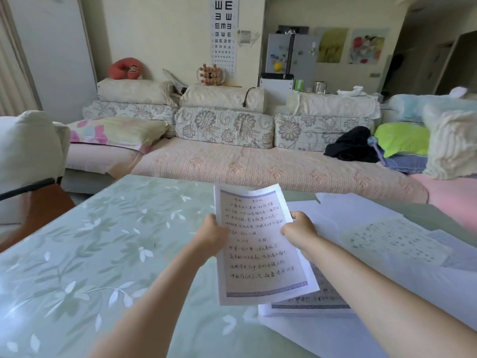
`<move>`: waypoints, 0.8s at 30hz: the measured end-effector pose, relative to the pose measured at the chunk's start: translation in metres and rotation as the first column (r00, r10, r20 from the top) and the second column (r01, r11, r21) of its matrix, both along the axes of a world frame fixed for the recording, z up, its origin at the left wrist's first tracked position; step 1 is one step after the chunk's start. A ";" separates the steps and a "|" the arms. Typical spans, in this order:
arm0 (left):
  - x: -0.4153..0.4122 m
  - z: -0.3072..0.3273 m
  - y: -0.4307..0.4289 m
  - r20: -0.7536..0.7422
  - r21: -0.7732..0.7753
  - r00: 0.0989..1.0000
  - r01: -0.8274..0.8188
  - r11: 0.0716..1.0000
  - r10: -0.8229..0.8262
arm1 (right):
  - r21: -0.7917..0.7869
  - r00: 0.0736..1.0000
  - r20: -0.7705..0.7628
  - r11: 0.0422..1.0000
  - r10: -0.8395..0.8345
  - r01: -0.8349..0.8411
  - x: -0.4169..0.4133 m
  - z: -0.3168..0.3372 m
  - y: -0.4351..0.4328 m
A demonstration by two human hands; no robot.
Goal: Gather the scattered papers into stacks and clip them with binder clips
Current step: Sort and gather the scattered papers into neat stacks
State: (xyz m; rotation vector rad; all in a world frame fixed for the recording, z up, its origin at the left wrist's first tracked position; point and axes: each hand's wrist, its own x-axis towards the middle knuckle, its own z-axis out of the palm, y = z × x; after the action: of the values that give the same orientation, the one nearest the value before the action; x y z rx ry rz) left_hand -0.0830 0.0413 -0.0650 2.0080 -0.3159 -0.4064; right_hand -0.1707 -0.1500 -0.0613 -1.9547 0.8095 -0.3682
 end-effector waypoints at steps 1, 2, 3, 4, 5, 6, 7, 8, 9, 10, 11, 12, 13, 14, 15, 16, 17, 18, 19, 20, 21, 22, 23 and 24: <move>-0.004 -0.004 -0.013 -0.009 0.037 1.000 0.025 0.999 -0.025 | -0.018 0.999 -0.036 1.000 -0.016 0.015 -0.005 -0.006 -0.009; -0.009 -0.009 -0.025 -0.011 0.084 0.998 0.057 0.995 -0.057 | -0.045 0.997 -0.079 0.999 -0.024 0.021 -0.010 -0.012 -0.019; -0.013 -0.014 -0.037 -0.010 0.129 0.996 0.092 0.987 -0.091 | -0.066 0.993 -0.118 0.998 -0.031 0.023 -0.012 -0.021 -0.030; -0.015 -0.020 -0.049 -0.006 0.181 0.992 0.125 0.975 -0.126 | -0.080 0.988 -0.151 0.997 -0.034 0.022 -0.014 -0.029 -0.041; -0.018 -0.026 -0.059 0.008 0.238 0.988 0.148 0.960 -0.154 | -0.093 0.983 -0.178 0.995 -0.041 0.025 -0.017 -0.036 -0.051; -0.019 -0.033 -0.068 0.029 0.299 0.984 0.158 0.941 -0.174 | -0.110 0.977 -0.207 0.993 -0.052 0.029 -0.021 -0.041 -0.058; -0.020 -0.040 -0.077 0.059 0.375 0.979 0.157 0.913 -0.193 | -0.135 0.969 -0.237 0.990 -0.075 0.043 -0.025 -0.043 -0.062; -0.021 -0.046 -0.085 0.094 0.463 0.973 0.146 0.874 -0.213 | -0.182 0.953 -0.281 0.982 -0.109 0.059 -0.028 -0.044 -0.064; -0.023 -0.050 -0.093 0.124 0.546 0.966 0.124 0.828 -0.227 | -0.251 0.928 -0.338 0.966 -0.154 0.069 -0.032 -0.046 -0.067; -0.025 -0.052 -0.099 0.154 0.604 0.961 0.094 0.791 -0.231 | -0.320 0.895 -0.400 0.945 -0.197 0.064 -0.035 -0.048 -0.069; -0.026 -0.053 -0.104 0.177 0.634 0.957 0.066 0.770 -0.228 | -0.364 0.862 -0.454 0.930 -0.226 0.052 -0.037 -0.050 -0.071; -0.024 -0.056 -0.109 0.199 0.648 0.954 0.042 0.760 -0.223 | -0.376 0.842 -0.486 0.926 -0.235 0.041 -0.037 -0.053 -0.074; -0.021 -0.058 -0.111 0.214 0.656 0.953 0.023 0.754 -0.215 | -0.367 0.834 -0.503 0.930 -0.228 0.033 -0.036 -0.056 -0.076; -0.018 -0.060 -0.112 0.217 0.652 0.954 0.014 0.758 -0.205 | -0.349 0.838 -0.502 0.937 -0.214 0.030 -0.035 -0.057 -0.079; -0.014 -0.061 -0.112 0.211 0.638 0.959 0.011 0.770 -0.189 | -0.322 0.850 -0.488 0.946 -0.199 0.036 -0.032 -0.059 -0.082; -0.010 -0.062 -0.111 0.202 0.622 0.963 0.013 0.783 -0.176 | -0.289 0.863 -0.470 0.956 -0.183 0.045 -0.029 -0.059 -0.084; -0.008 -0.063 -0.109 0.196 0.609 0.967 0.011 0.793 -0.164 | -0.241 0.879 -0.444 0.968 -0.173 0.068 -0.027 -0.058 -0.086; -0.007 -0.062 -0.107 0.194 0.599 0.968 0.011 0.800 -0.159 | -0.176 0.894 -0.416 0.979 -0.167 0.101 -0.025 -0.057 -0.088; -0.005 -0.063 -0.105 0.198 0.593 0.967 0.010 0.805 -0.158 | -0.109 0.908 -0.386 0.985 -0.165 0.133 -0.024 -0.057 -0.090; -0.004 -0.063 -0.105 0.204 0.591 0.965 0.010 0.806 -0.162 | -0.054 0.920 -0.359 0.988 -0.157 0.147 -0.023 -0.055 -0.091; -0.003 -0.064 -0.104 0.210 0.593 0.963 0.011 0.805 -0.168 | -0.010 0.932 -0.332 0.988 -0.148 0.153 -0.022 -0.053 -0.093; -0.002 -0.065 -0.104 0.214 0.595 0.962 0.011 0.804 -0.171 | 0.029 0.938 -0.315 0.987 -0.141 0.158 -0.023 -0.051 -0.094; -0.002 -0.066 -0.104 0.215 0.596 0.961 0.011 0.803 -0.173 | 0.065 0.942 -0.306 0.984 -0.137 0.165 -0.023 -0.049 -0.096; -0.001 -0.067 -0.103 0.217 0.598 0.961 0.010 0.801 -0.174 | 0.091 0.943 -0.307 0.982 -0.131 0.166 -0.024 -0.048 -0.098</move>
State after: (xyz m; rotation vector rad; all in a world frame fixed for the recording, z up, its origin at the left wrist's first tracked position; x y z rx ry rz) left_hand -0.0845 -0.0619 -0.1319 2.6872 -0.5001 -0.3218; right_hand -0.1944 -0.2482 -0.1090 -1.8693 1.1536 -0.1085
